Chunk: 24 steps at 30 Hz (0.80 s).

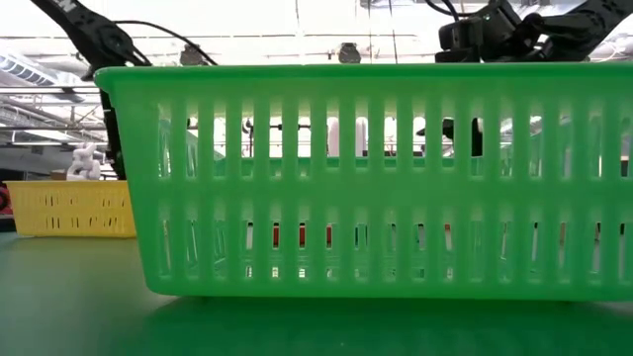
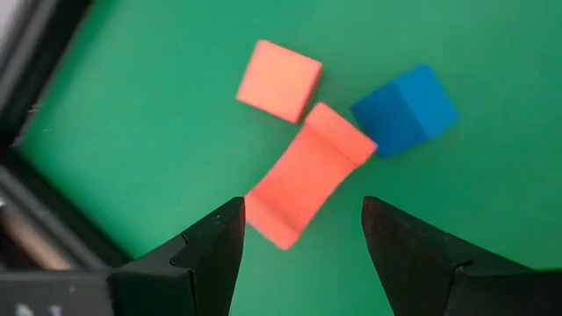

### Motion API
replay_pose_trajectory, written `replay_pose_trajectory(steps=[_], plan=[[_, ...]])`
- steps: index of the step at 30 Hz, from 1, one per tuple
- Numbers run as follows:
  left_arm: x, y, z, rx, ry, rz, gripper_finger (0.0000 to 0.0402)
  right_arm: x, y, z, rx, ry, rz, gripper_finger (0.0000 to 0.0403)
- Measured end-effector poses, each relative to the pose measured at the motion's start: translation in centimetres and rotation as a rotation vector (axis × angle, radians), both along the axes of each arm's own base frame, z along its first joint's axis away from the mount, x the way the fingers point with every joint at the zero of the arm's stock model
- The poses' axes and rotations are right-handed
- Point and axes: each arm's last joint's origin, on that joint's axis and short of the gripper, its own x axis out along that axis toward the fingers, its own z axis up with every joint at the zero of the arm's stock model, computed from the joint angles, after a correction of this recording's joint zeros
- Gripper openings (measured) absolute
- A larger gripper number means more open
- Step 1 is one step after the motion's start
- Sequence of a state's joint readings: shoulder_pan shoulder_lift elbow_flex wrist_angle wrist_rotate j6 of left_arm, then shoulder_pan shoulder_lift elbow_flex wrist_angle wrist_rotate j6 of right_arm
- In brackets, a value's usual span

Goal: Sort & place blocks by color
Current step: Put the orange arch block into the yellow bin

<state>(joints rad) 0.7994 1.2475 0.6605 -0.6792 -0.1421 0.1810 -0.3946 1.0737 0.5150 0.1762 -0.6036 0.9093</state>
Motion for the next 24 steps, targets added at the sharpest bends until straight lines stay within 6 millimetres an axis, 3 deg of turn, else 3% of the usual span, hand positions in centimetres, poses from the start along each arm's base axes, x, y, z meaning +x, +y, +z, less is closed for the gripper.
replay_pose_trajectory(steps=[7, 15, 24], plan=[[0.29, 0.41, -0.83, -0.037, 0.012, -0.064, 0.0232, -0.18, -0.51, -0.01, -0.032, -0.008, -0.013, 0.0240], [0.87, 1.01, -0.58, 0.044, -0.009, -0.176, 0.0232, -0.30, -0.86, -0.01, -0.039, -0.010, -0.027, 0.0240], [0.98, 0.92, -0.72, 0.015, -0.027, -0.242, 0.0232, -0.32, -0.89, -0.01, -0.084, -0.021, -0.010, 0.0240]])
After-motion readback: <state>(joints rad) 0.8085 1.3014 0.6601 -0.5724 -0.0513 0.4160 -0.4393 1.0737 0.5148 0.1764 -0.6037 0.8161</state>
